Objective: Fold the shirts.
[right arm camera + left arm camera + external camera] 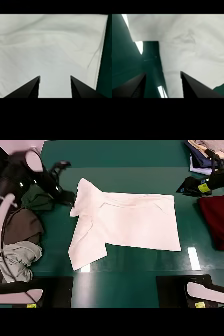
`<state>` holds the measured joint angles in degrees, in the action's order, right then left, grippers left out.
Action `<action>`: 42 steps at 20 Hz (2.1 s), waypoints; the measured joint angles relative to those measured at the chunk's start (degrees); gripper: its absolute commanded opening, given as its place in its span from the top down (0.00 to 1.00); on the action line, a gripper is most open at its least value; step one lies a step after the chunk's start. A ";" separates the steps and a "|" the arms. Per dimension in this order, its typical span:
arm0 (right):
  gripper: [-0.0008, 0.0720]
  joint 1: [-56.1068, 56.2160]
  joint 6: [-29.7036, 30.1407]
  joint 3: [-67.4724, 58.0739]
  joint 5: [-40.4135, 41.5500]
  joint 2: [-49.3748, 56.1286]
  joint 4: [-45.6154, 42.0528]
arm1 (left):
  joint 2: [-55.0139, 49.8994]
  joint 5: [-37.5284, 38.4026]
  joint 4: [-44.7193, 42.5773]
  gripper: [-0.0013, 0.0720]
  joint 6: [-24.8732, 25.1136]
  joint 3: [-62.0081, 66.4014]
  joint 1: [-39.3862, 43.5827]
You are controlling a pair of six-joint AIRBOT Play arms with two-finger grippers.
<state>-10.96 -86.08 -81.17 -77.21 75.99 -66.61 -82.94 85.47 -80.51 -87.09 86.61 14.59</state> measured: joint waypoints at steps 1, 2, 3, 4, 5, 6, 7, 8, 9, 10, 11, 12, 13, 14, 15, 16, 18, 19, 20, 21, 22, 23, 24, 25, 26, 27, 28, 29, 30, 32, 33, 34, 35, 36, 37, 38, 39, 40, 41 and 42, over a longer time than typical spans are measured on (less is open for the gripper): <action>0.39 -0.17 0.09 1.90 1.16 -1.81 0.04 | 1.66 -1.81 0.00 0.31 -0.42 -4.11 2.16; 0.39 -0.24 0.11 3.93 2.45 -3.56 0.02 | 3.15 -3.54 -0.09 0.31 -0.83 -8.50 4.61; 0.39 -0.28 0.15 5.81 3.39 -5.18 0.00 | 4.42 -5.11 -0.33 0.31 -1.29 -12.24 6.88; 0.39 -0.33 0.17 7.28 4.24 -6.56 0.04 | 5.25 -6.45 -0.98 0.31 -1.75 -16.00 9.27; 0.39 -0.35 0.22 8.55 4.83 -7.69 0.04 | 5.81 -7.67 -1.88 0.31 -2.32 -19.06 11.15; 0.39 -0.39 0.24 9.68 5.22 -8.76 0.04 | 6.38 -8.94 -2.97 0.31 -2.95 -21.81 12.79; 0.39 -0.42 0.24 10.49 5.66 -9.70 0.09 | 6.60 -10.14 -3.72 0.31 -3.56 -24.09 14.05; 0.39 -0.42 0.26 11.06 5.86 -10.38 0.13 | 6.88 -11.13 -4.50 0.31 -4.22 -26.08 15.04; 0.39 -0.44 0.26 11.50 5.99 -11.04 0.17 | 7.10 -12.37 -5.05 0.31 -4.68 -27.71 15.76; 0.39 -0.44 0.26 11.78 6.16 -11.54 0.31 | 7.13 -13.35 -5.66 0.31 -5.05 -29.09 16.22; 0.39 -0.44 0.28 12.02 6.23 -11.87 0.42 | 7.30 -14.23 -6.23 0.31 -5.31 -30.16 16.52; 0.39 -0.44 0.28 12.17 6.27 -12.15 0.55 | 7.30 -15.47 -6.80 0.31 -5.51 -31.12 16.81; 0.39 -0.44 0.28 12.31 6.29 -12.35 0.68 | 7.37 -16.39 -7.19 0.31 -5.75 -31.71 17.03; 0.39 -0.44 0.28 12.39 6.25 -12.46 0.76 | 7.41 -17.25 -7.69 0.31 -6.19 -32.06 17.20; 0.39 -0.44 0.28 12.44 6.14 -12.59 0.81 | 7.41 -18.08 -8.09 0.31 -6.73 -32.30 17.25; 0.39 -0.44 0.26 12.50 5.88 -12.66 0.90 | 7.48 -18.73 -8.61 0.32 -7.21 -32.48 17.33; 0.39 -0.44 0.28 12.55 5.51 -12.74 0.98 | 7.45 -19.82 -9.05 0.42 -7.85 -32.70 17.44; 0.39 -0.44 0.28 12.55 5.40 -12.79 1.01 | 7.45 -20.06 -9.18 0.68 -8.04 -32.81 17.46; 0.39 -0.44 0.28 12.57 5.29 -12.79 1.01 | 7.45 -20.46 -9.49 0.89 -8.17 -32.85 17.46; 0.39 -0.44 0.28 12.57 5.16 -12.81 1.03 | 7.45 -20.76 -9.73 0.94 -8.22 -32.92 17.46; 0.39 -0.44 0.28 12.57 5.11 -12.81 1.05 | 7.45 -20.83 -9.99 0.94 -8.33 -32.92 17.49; 0.39 -0.44 0.28 12.57 5.03 -12.81 1.03 | 7.48 -20.90 -10.36 0.94 -8.37 -32.92 17.49; 0.39 -0.44 0.28 12.57 4.87 -12.81 1.05 | 7.54 -20.76 -10.73 0.94 -8.39 -32.81 17.49; 0.39 -0.46 0.28 12.57 4.33 -12.81 1.03 | 7.80 -20.35 -11.39 0.94 -8.44 -32.39 17.49; 0.39 -0.61 0.61 12.57 3.61 -12.81 1.03 | 8.31 -19.52 -12.20 0.94 -8.46 -31.76 17.49; 0.39 -0.90 1.03 12.61 2.58 -12.81 1.03 | 9.25 -18.62 -13.05 0.94 -8.57 -30.88 17.42; 0.39 -1.46 1.62 12.74 0.94 -12.81 1.03 | 10.56 -18.05 -13.62 0.94 -8.57 -29.97 16.98; 0.39 -2.23 2.38 13.22 -0.52 -12.94 1.03 | 12.39 -17.64 -13.92 0.94 -8.57 -29.03 16.11; 0.39 -3.30 3.08 14.21 -2.01 -13.14 1.03 | 14.38 -17.29 -14.32 0.94 -8.59 -28.33 14.95; 0.39 -6.54 4.61 18.12 -4.44 -13.94 1.03 | 18.71 -16.48 -13.94 0.94 -8.59 -27.47 11.52; 0.39 -8.70 5.53 21.03 -5.07 -14.53 1.03 | 20.70 -16.13 -13.66 0.94 -8.59 -27.34 9.14; 0.39 -10.91 6.43 24.02 -5.68 -15.06 1.03 | 22.29 -15.72 -13.18 0.94 -8.59 -27.36 6.73; 0.39 -13.49 7.41 27.45 -6.21 -15.56 1.03 | 23.58 -15.54 -11.78 0.94 -8.57 -27.65 4.07; 0.39 -16.13 8.46 30.82 -6.56 -15.87 1.03 | 24.52 -15.54 -9.86 0.94 -8.28 -28.09 1.49; 0.39 -18.43 9.29 33.81 -6.67 -16.00 1.03 | 25.14 -15.67 -7.80 0.94 -7.63 -28.63 -0.59; 0.39 -20.59 10.12 36.79 -6.56 -16.11 1.05 | 25.57 -16.09 -5.60 0.94 -6.97 -29.29 -2.25; 0.39 -22.21 10.95 39.32 -6.10 -16.15 1.44 | 25.90 -16.79 -3.17 0.94 -6.32 -29.99 -3.52; 0.39 -23.54 11.87 41.79 -5.01 -16.20 1.97 | 26.14 -17.25 -1.27 0.94 -5.88 -30.60 -4.39; 0.40 -24.41 12.59 43.80 -4.26 -16.24 2.51 | 26.29 -17.75 0.55 0.94 -5.51 -31.15 -5.09; 0.40 -25.03 13.18 45.70 -3.56 -16.26 2.93 | 26.45 -18.05 1.86 0.94 -5.18 -31.56 -5.64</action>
<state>-35.99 -72.90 -35.46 -80.77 59.72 -63.68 -56.49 67.42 -78.65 -92.27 55.05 8.95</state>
